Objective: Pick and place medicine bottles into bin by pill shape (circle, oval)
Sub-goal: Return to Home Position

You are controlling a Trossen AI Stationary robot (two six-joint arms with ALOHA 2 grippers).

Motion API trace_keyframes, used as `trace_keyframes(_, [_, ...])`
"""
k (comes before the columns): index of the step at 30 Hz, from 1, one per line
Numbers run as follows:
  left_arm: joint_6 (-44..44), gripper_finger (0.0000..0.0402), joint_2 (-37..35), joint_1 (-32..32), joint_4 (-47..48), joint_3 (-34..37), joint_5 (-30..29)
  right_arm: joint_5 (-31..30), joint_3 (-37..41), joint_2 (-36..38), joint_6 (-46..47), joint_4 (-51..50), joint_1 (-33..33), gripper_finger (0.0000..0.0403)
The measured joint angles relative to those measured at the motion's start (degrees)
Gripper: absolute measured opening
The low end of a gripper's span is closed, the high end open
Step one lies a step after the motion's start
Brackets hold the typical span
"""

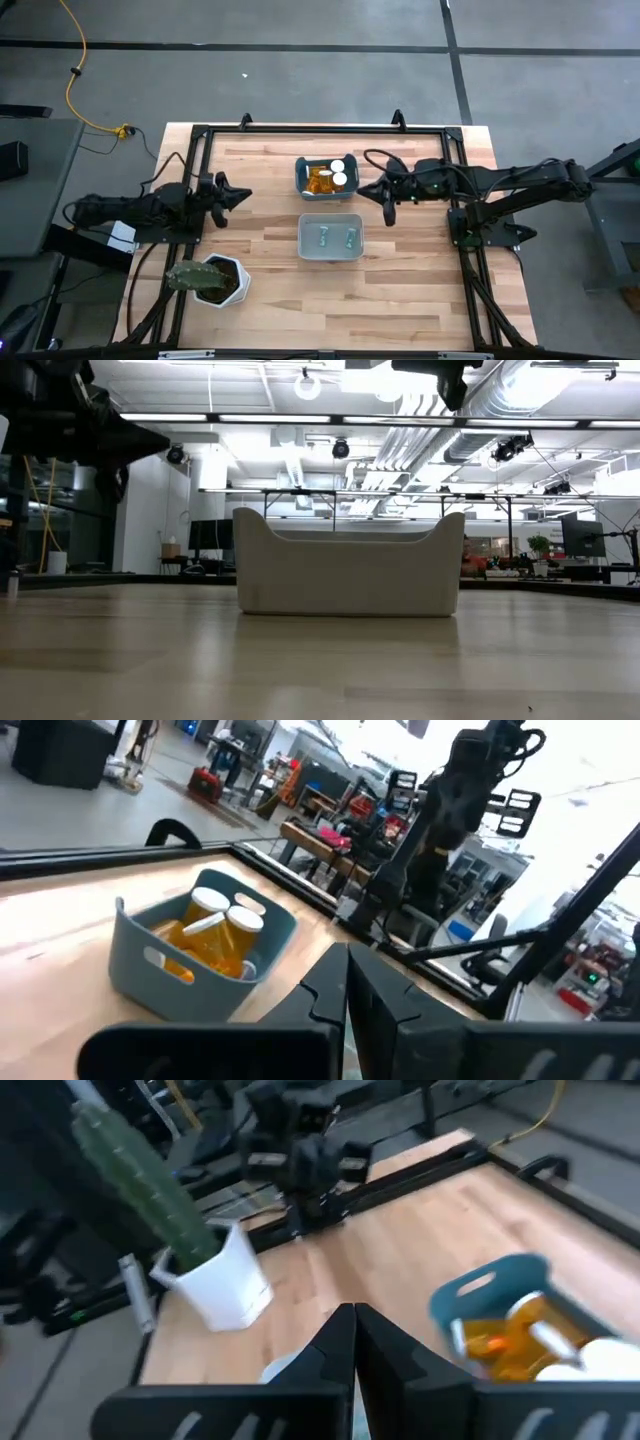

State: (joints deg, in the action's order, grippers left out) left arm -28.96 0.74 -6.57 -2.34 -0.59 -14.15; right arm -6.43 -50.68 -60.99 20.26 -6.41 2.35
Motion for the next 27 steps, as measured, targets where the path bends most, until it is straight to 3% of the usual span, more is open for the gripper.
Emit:
trace_keyframes(4, [2.2,0.0,1.3,0.0,-0.2,-0.1,0.3,3.6,0.0,1.1,2.8,-2.5,0.9,0.0])
trace_keyframes(11, [3.5,0.0,1.8,-0.2,0.4,-0.1,5.8,3.0,1.4,5.3,5.8,-9.2,4.7,0.0])
trace_keyframes(17, [4.1,0.0,2.9,-0.2,0.6,-0.1,6.2,2.8,15.4,17.2,9.6,1.3,4.2,0.0])
trace_keyframes(23, [4.1,0.0,3.0,-0.2,0.5,-0.1,6.2,2.9,28.7,30.6,6.3,10.6,-2.1,0.0])
trace_keyframes(27, [4.1,0.0,3.0,-0.2,0.5,-0.1,6.2,3.4,35.5,40.1,2.6,18.3,-2.7,0.0])
